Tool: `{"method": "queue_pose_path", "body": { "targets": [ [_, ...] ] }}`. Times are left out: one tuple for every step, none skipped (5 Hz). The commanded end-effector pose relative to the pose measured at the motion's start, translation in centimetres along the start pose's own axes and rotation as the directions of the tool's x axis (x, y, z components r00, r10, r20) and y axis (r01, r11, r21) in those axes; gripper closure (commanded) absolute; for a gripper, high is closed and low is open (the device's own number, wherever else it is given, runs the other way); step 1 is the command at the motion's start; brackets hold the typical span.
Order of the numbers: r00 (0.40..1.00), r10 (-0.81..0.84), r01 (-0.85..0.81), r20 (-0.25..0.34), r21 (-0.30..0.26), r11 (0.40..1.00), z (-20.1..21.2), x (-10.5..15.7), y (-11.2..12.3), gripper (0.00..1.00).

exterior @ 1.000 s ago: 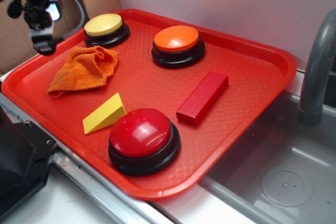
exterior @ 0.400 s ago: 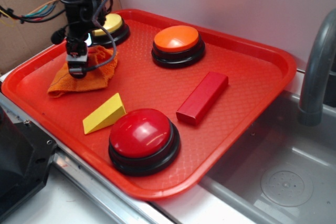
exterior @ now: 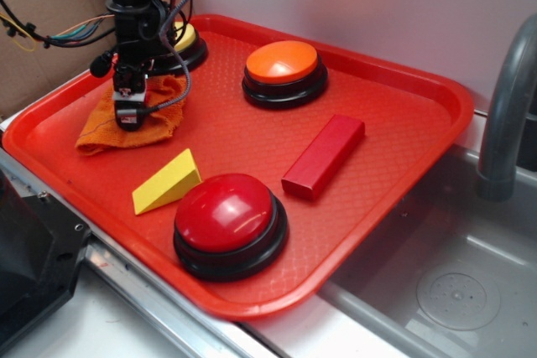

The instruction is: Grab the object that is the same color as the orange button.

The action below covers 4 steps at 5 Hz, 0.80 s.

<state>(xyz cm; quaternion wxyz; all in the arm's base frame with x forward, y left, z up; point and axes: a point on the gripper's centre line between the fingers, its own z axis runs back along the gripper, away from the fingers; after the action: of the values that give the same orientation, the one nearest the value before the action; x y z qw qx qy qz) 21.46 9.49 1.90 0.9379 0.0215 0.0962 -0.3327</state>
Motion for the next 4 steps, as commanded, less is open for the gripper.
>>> {"method": "queue_pose_path", "body": {
  "targets": [
    [0.983,0.172,-0.178,0.06,0.121,0.977,3.7,-0.2,1.1,1.0],
    [0.95,0.292,-0.31,0.111,0.211,0.927,6.4,0.1,0.5,1.0],
    [0.906,0.408,-0.422,0.109,0.188,0.887,7.7,0.7,-0.9,1.0],
    [0.839,0.54,-0.543,0.06,0.124,0.83,11.2,1.1,-3.7,1.0]
  ]
}}
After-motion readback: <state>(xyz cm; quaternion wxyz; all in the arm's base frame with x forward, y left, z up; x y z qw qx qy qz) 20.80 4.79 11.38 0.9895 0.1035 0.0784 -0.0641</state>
